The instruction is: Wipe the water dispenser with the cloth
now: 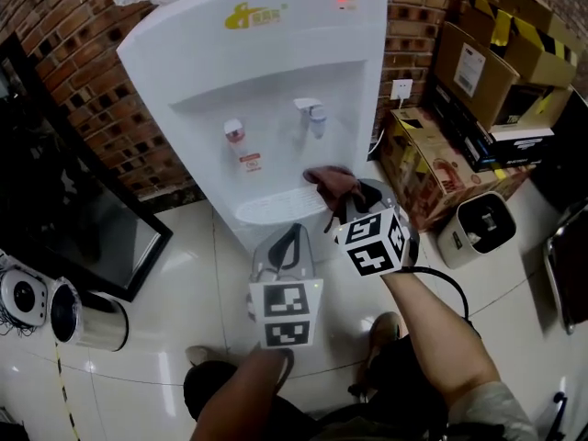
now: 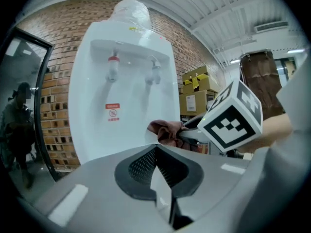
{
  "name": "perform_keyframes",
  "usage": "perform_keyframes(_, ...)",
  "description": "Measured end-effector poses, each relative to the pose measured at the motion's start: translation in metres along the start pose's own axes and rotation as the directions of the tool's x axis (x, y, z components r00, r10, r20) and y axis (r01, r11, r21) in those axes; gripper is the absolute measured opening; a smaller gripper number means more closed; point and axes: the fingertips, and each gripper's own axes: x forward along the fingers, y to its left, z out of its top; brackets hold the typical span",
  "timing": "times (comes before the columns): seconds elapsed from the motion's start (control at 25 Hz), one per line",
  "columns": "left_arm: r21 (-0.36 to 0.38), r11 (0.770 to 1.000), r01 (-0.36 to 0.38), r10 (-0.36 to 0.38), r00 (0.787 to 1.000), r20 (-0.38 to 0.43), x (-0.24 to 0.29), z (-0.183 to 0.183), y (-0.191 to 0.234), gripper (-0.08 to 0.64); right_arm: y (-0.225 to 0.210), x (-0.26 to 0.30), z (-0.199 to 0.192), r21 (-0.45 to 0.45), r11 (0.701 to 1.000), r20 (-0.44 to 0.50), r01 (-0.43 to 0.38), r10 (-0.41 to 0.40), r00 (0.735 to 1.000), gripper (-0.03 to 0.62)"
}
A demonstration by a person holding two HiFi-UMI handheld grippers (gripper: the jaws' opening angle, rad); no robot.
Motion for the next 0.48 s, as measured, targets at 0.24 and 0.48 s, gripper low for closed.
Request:
perform_keyframes(0.24,0.036,0.998,0.054,-0.053,0.998,-0.026,0.017,-0.011,-0.031,0.000,-0.035,-0.002,-0.027,0.043,0.998,-0.052,0.045,-0.043,0.998,0.064)
perform_keyframes(0.48,0.019,0.997,0.079,-0.078,0.997,-0.019,0.029,-0.010,-0.041,0.000,-0.047,-0.001,-0.047,0.071,0.995,-0.097,0.065,-0.058,0.994,0.064)
